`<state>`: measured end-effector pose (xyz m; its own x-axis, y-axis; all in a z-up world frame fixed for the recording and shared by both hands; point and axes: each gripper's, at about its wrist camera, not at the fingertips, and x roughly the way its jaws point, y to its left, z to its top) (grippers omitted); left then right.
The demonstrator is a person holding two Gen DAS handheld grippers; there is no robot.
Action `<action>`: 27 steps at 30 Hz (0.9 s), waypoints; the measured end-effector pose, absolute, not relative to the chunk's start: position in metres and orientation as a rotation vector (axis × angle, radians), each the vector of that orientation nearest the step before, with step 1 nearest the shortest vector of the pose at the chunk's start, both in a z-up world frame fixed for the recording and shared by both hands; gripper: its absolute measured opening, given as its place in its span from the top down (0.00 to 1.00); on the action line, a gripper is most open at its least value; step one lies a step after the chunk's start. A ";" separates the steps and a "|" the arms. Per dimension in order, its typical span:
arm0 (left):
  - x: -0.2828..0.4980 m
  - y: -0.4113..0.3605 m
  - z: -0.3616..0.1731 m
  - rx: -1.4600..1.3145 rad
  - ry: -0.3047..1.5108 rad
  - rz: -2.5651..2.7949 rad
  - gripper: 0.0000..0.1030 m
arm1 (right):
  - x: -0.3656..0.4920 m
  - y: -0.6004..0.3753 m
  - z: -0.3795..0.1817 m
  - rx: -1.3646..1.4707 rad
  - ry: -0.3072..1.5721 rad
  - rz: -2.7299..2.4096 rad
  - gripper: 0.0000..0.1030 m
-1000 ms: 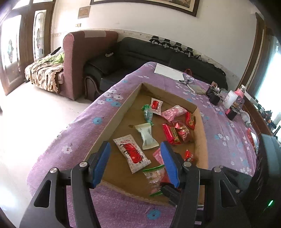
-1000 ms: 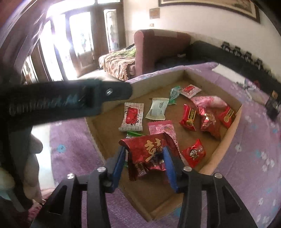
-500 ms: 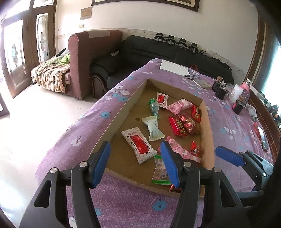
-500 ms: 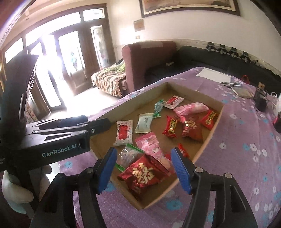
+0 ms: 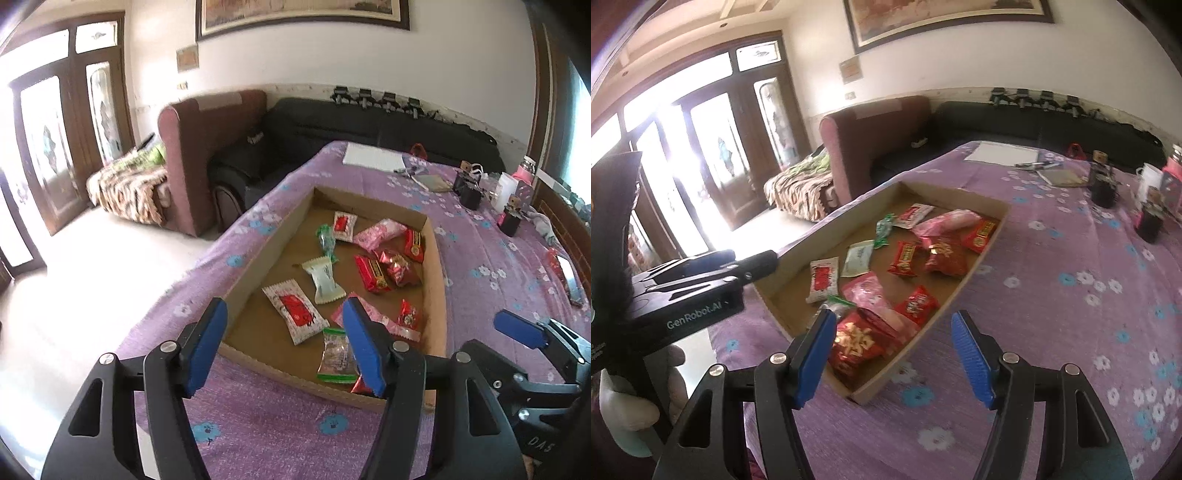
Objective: Organize snacks
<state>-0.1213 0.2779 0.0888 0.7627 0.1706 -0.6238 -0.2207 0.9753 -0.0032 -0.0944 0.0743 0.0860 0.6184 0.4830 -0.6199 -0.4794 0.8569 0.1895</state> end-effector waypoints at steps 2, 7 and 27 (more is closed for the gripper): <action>-0.127 0.274 0.095 -0.061 0.629 0.247 0.27 | -0.098 0.065 0.087 0.017 0.707 0.538 0.34; -0.148 0.264 0.116 -0.015 0.466 0.364 0.17 | -0.104 0.047 0.091 0.040 0.690 0.515 0.33; -0.170 0.246 0.133 -0.073 0.356 0.319 0.00 | -0.135 0.032 0.102 -0.003 0.589 0.496 0.27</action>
